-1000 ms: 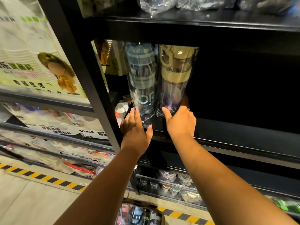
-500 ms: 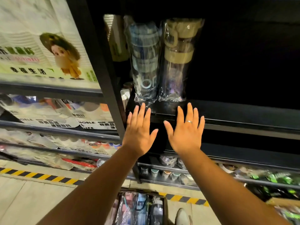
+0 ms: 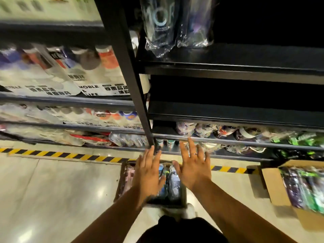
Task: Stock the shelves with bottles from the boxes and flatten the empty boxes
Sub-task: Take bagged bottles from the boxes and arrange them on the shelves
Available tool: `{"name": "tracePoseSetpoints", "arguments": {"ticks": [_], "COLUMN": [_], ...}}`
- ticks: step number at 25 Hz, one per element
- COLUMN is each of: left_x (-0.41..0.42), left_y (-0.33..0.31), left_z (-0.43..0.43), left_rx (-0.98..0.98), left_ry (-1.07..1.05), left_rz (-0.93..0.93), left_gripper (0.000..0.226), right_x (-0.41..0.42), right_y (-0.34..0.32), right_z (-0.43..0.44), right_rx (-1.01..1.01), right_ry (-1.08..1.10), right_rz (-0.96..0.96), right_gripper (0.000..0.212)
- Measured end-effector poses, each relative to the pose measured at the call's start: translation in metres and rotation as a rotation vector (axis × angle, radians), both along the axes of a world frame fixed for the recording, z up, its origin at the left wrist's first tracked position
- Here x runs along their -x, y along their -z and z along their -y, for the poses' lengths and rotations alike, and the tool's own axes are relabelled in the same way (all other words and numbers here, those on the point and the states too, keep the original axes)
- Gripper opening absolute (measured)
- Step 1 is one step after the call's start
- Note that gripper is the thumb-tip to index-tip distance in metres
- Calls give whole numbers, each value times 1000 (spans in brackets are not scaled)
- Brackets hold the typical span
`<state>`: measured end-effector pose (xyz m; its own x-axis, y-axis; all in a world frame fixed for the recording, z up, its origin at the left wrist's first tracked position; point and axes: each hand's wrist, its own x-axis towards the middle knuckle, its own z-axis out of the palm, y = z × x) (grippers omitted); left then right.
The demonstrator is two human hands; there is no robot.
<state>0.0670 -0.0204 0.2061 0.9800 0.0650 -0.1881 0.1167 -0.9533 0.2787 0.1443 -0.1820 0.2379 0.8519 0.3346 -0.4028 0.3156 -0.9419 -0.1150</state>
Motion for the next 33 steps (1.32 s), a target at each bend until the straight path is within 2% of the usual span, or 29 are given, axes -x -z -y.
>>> {"name": "tracePoseSetpoints", "arguments": {"ticks": [3, 6, 9, 12, 15, 19, 24, 27, 29, 33], "left_x": [34, 59, 78, 87, 94, 94, 79, 75, 79, 99], "left_y": [22, 54, 110, 177, 275, 413, 530, 554, 553, 544], "left_z": [-9, -15, -17, -22, -36, -61, -69, -58, -51, -66], "left_rx": [38, 45, 82, 119, 143, 146, 346, 310, 310, 402], "left_ry": [-100, -229, -252, -298, -380, -481, -722, -801, -823, -805], "left_rz": [-75, -192, -252, -335, -470, -635, -630, -640, -573, -501], "left_gripper": [80, 87, 87, 87, 88, 90, 109, 107, 100, 97], "right_x": [16, 30, 46, 62, 81, 108, 153, 181, 183, 159], "right_y": [38, 87, 154, 224, 309, 421, 509, 530, 532, 529], "right_z": [0, 1, 0, -5, -16, -24, -38, -41, -44, -66], "right_rx": [9, -8, 23, -37, -95, -153, -189, -210, -194, -278], "right_ry": [-7, 24, 49, 150, 242, 271, 453, 489, 501, 571], "right_rz": [-111, -157, -249, -286, -360, -347, -433, -460, -434, -372], "right_gripper": [71, 71, 73, 75, 76, 77, 78, 79, 78, 75]}}
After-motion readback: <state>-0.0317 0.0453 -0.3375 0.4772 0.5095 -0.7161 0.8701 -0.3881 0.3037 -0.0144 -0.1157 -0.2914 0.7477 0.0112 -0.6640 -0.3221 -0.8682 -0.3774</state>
